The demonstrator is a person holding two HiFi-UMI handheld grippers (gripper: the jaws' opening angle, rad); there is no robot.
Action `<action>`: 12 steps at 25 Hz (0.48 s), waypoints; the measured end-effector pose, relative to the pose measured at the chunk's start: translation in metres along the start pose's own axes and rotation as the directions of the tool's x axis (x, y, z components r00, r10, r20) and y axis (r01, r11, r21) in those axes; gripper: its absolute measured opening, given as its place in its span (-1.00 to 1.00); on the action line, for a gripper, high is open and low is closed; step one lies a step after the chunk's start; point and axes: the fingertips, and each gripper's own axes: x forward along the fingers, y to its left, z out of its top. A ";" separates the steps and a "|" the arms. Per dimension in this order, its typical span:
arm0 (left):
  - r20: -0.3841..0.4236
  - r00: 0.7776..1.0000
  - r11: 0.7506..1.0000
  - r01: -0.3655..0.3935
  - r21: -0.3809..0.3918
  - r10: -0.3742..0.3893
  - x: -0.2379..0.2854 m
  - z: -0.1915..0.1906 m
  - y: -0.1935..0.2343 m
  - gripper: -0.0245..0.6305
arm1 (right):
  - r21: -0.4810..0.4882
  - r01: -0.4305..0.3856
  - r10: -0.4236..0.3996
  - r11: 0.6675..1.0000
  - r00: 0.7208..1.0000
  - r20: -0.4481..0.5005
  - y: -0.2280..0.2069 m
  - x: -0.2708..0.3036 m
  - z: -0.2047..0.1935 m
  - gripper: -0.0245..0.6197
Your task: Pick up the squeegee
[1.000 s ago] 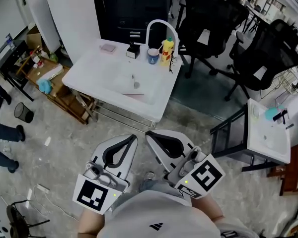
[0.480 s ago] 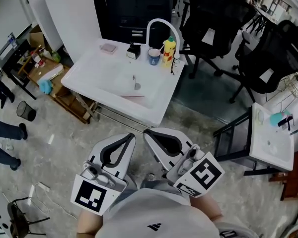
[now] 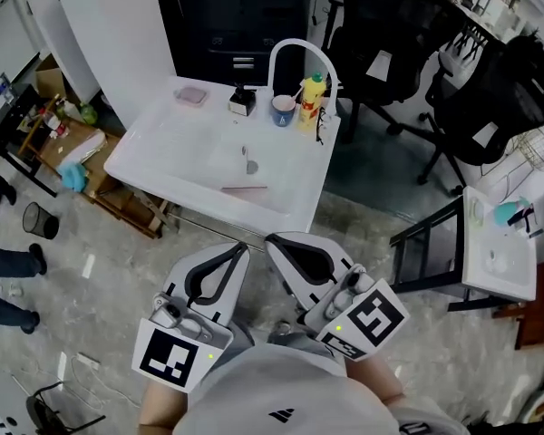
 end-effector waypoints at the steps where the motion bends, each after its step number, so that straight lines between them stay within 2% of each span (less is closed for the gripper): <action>1: -0.001 1.000 1.000 0.009 -0.004 -0.009 0.000 -0.001 0.010 -0.89 | 0.001 0.009 -0.009 1.000 1.000 -0.002 -0.001 0.009 -0.001 -0.90; 12: 0.012 0.992 0.992 0.123 -0.002 -0.123 0.008 -0.006 0.100 -0.89 | 0.004 0.133 -0.133 0.991 0.991 -0.001 -0.015 0.093 -0.003 -0.90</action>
